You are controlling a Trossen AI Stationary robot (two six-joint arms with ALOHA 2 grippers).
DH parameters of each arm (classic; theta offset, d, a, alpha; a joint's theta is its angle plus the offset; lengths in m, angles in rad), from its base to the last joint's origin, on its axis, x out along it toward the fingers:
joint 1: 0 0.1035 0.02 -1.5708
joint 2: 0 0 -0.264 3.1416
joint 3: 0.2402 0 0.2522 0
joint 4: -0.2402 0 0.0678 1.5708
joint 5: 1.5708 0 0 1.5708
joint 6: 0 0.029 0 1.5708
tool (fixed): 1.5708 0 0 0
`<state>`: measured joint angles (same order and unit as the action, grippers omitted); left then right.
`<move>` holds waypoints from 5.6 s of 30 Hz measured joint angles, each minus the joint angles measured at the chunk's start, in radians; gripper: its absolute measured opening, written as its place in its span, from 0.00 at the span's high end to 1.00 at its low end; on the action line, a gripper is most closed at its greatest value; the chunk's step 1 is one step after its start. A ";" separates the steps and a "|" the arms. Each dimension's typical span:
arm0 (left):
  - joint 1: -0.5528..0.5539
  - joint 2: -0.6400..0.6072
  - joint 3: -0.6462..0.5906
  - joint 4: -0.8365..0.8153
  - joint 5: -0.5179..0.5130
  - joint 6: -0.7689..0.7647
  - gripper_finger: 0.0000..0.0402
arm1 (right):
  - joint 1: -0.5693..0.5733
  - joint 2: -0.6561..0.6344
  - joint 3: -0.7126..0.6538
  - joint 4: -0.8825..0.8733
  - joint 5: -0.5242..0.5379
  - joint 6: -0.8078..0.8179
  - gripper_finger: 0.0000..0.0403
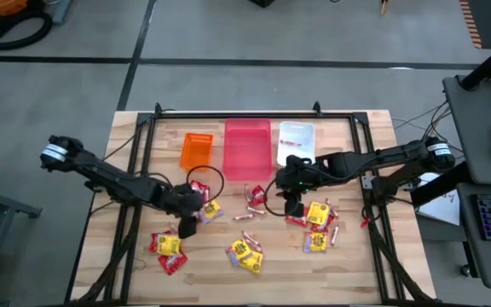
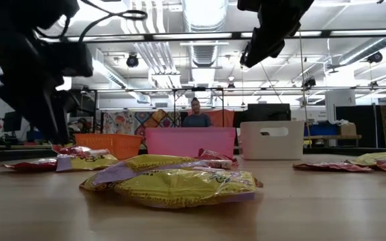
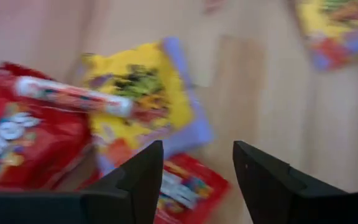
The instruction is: Organize candy in baskets
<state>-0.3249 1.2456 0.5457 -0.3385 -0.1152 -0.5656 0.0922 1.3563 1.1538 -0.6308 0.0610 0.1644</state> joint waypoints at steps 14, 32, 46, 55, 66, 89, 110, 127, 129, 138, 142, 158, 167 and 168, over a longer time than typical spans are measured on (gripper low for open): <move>-0.007 0.126 0.000 0.070 -0.139 0.000 0.59 | 0.001 0.001 -0.005 0.001 0.100 -0.027 0.74; -0.006 0.199 0.000 0.171 -0.143 -0.053 0.69 | 0.001 0.001 -0.104 0.049 0.100 0.033 0.74; -0.007 0.142 0.000 0.129 -0.054 0.023 1.00 | 0.001 0.001 -0.153 0.132 0.098 0.014 0.74; -0.010 0.013 0.000 0.021 -0.015 0.104 0.99 | 0.001 0.001 -0.153 0.212 0.099 -0.063 0.74; -0.011 -0.021 0.000 0.025 0.038 0.113 0.99 | 0.001 0.001 -0.153 0.276 0.099 -0.114 0.74; -0.012 0.234 0.000 0.361 -0.043 0.086 0.57 | 0.001 0.001 -0.153 0.308 0.098 -0.131 0.74; -0.013 0.169 0.000 0.130 -0.066 0.034 0.56 | 0.001 0.001 -0.153 0.339 0.098 -0.125 0.74; -0.013 0.285 0.006 0.190 -0.090 0.030 0.79 | 0.001 0.001 -0.153 0.353 0.098 -0.141 0.74; -0.013 0.285 0.006 0.193 -0.085 0.043 0.86 | 0.001 0.001 -0.153 0.353 0.098 -0.143 0.74; -0.014 0.245 -0.002 0.191 -0.079 0.103 0.97 | 0.001 0.001 -0.153 0.352 0.098 -0.155 0.74; -0.014 0.207 -0.006 0.178 -0.079 0.137 0.98 | 0.001 0.001 -0.153 0.352 0.098 -0.159 0.74; -0.014 0.022 -0.004 0.191 -0.046 0.162 0.99 | 0.001 0.001 -0.153 0.352 0.097 -0.159 0.74; -0.014 -0.150 -0.003 0.233 -0.004 0.066 0.99 | 0.001 0.001 -0.153 0.352 0.097 -0.158 0.74; -0.014 -0.169 -0.003 0.233 -0.020 0.065 0.99 | 0.001 0.001 -0.153 0.352 0.097 -0.158 0.74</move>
<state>-0.3386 1.0765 0.5430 -0.1053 -0.1353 -0.5003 0.0933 1.3575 1.0004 -0.2789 0.1581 0.0065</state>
